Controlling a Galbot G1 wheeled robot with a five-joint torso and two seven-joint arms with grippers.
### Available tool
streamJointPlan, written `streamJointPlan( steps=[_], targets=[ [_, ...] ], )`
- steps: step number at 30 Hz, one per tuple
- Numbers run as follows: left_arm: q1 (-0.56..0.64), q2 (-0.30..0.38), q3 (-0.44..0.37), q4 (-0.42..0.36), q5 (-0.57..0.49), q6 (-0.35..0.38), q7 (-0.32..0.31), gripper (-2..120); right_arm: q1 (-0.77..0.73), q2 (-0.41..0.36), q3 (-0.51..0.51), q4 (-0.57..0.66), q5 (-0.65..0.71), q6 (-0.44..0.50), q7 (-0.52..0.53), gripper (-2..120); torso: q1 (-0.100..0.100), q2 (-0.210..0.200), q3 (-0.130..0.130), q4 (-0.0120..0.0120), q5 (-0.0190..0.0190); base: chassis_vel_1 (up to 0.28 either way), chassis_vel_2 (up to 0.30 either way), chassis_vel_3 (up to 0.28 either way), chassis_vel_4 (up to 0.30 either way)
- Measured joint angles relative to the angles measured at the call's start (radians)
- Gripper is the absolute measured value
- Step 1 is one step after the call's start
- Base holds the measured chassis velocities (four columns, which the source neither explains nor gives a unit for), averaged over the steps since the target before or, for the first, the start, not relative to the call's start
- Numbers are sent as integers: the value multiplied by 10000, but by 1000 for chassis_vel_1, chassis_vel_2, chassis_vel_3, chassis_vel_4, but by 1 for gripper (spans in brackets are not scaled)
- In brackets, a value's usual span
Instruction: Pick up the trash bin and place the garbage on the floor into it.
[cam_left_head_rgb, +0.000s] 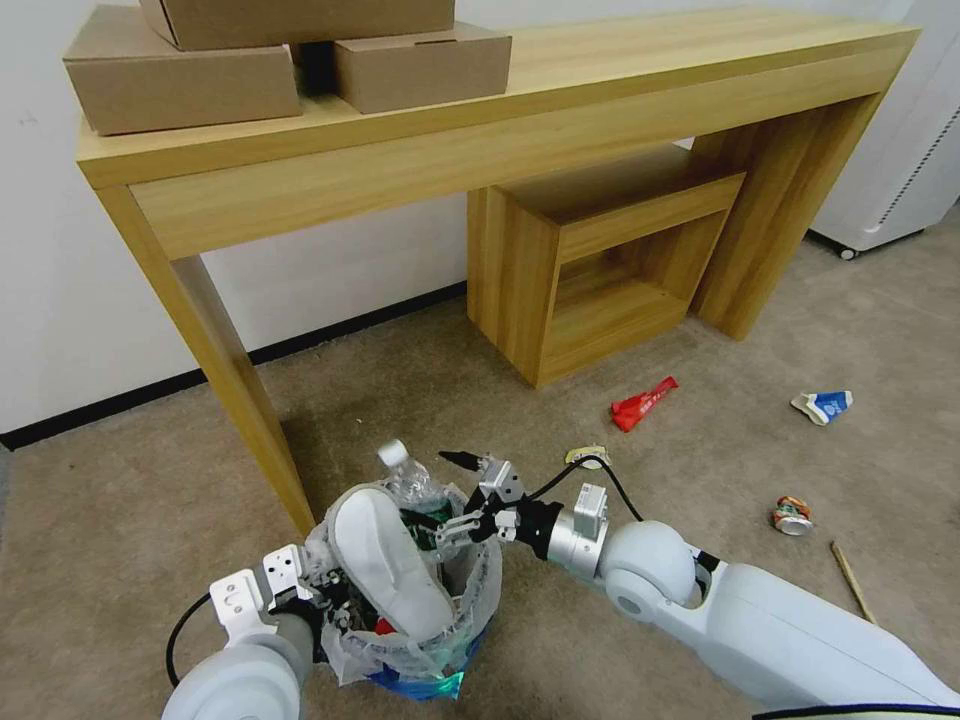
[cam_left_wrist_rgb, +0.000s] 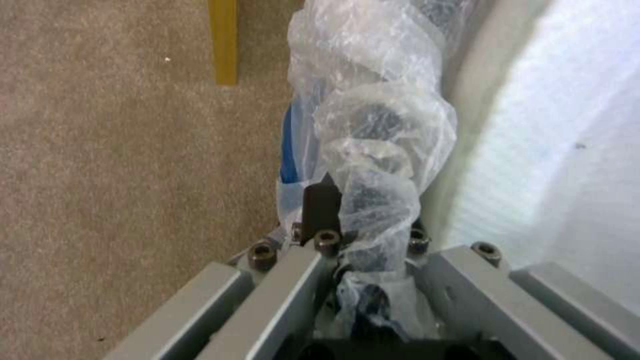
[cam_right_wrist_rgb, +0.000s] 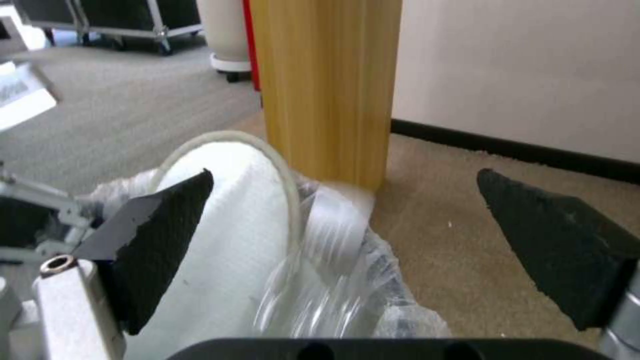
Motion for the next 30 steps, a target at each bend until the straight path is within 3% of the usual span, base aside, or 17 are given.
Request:
streamJointPlan(
  steps=[2, 8, 12, 21, 24, 28, 30],
  targets=[
    [-1, -47, 52, 10, 62, 8, 2, 0, -23, 43, -58, 120, 447, -168, 505, 100, 0, 1, 0, -1, -1, 0, 0, 0, 0],
    [-6, -75, 90, 30, 109, 12, 2, 0, 65, 183, 103, -13, 609, -33, 557, 100, 0, 0, 0, 0, 1, 0, 0, 0, 0],
    [-53, -29, 87, 36, 73, 14, 15, 0, 140, 194, 763, 107, 783, -49, 783, 100, 0, 0, 0, 0, 0, 0, 0, 0, 0],
    [-172, 195, 84, 17, -130, 15, 60, 0, -843, -360, 3415, 772, 994, -627, 1621, 100, 0, 0, 0, -1, -1, 0, 0, 0, 0],
    [-200, 264, 75, -57, -202, 16, 131, 0, -1751, -181, 4632, 1116, 979, -969, 2747, 100, 0, 0, 0, 0, 0, 0, 0, 0, 0],
    [-195, 319, 73, -76, -201, 16, 162, 0, -2242, 9, 5258, 1282, 685, -1093, 3100, 100, 0, 1, 0, -1, 1, 0, 0, 0, 0],
    [-199, 361, 82, -107, -208, 15, 193, 0, -2788, 239, 6044, 1363, 115, -1152, 3334, 100, 0, 0, 0, 1, 0, 0, 0, 0, 0]
  ],
)
